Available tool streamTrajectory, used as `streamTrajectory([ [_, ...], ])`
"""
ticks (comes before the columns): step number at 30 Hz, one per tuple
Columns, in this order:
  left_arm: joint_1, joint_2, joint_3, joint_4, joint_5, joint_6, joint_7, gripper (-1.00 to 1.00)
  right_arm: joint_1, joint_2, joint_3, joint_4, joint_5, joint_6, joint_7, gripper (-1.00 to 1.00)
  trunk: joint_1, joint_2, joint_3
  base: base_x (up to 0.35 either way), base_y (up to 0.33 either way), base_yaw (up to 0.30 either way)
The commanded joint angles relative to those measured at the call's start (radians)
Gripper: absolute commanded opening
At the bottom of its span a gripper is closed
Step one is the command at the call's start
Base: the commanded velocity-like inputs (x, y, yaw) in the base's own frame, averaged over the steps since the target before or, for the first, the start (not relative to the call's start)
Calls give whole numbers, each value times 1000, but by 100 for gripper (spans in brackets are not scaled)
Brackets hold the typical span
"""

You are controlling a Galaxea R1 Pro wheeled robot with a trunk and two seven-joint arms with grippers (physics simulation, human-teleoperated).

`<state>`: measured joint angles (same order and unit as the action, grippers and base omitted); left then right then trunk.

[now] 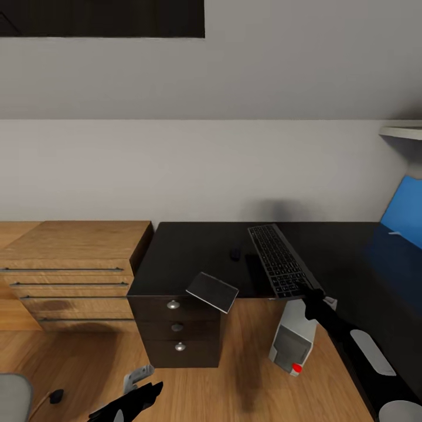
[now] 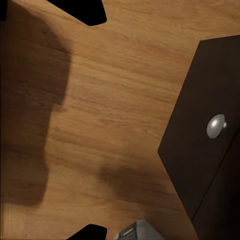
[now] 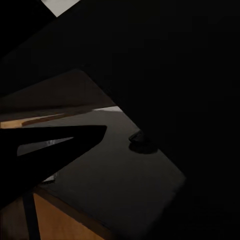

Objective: In the bedroom, organize the workspace by keeping the computer under the desk, ensuring the monitor is on the desk, placing the keyboard on the desk next to the monitor, placing the mouse on the desk next to the keyboard, moving the folder from the swivel chair onto the desk next to the mouse, stacking the notebook on top of the folder with the pen on top of the notebook, and positioning the swivel chair next to the desk.

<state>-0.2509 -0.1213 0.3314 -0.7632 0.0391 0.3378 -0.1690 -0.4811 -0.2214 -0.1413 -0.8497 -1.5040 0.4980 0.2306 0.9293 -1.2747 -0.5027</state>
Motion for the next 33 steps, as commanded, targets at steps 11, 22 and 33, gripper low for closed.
streamTrajectory([
  [11,-1,0,6,13,3,9,-5,100,-1,-21,-5,-19,-7,19,-84,-100,-15,28,12,0,0,0],
  [22,-1,23,8,43,6,7,-6,100,-1,-23,-4,-19,-5,19,-82,-100,-15,28,12,0,0,0],
  [33,-1,26,8,45,7,7,-6,100,-1,-24,-6,-16,-2,16,-80,-100,-15,28,12,-101,0,0],
])
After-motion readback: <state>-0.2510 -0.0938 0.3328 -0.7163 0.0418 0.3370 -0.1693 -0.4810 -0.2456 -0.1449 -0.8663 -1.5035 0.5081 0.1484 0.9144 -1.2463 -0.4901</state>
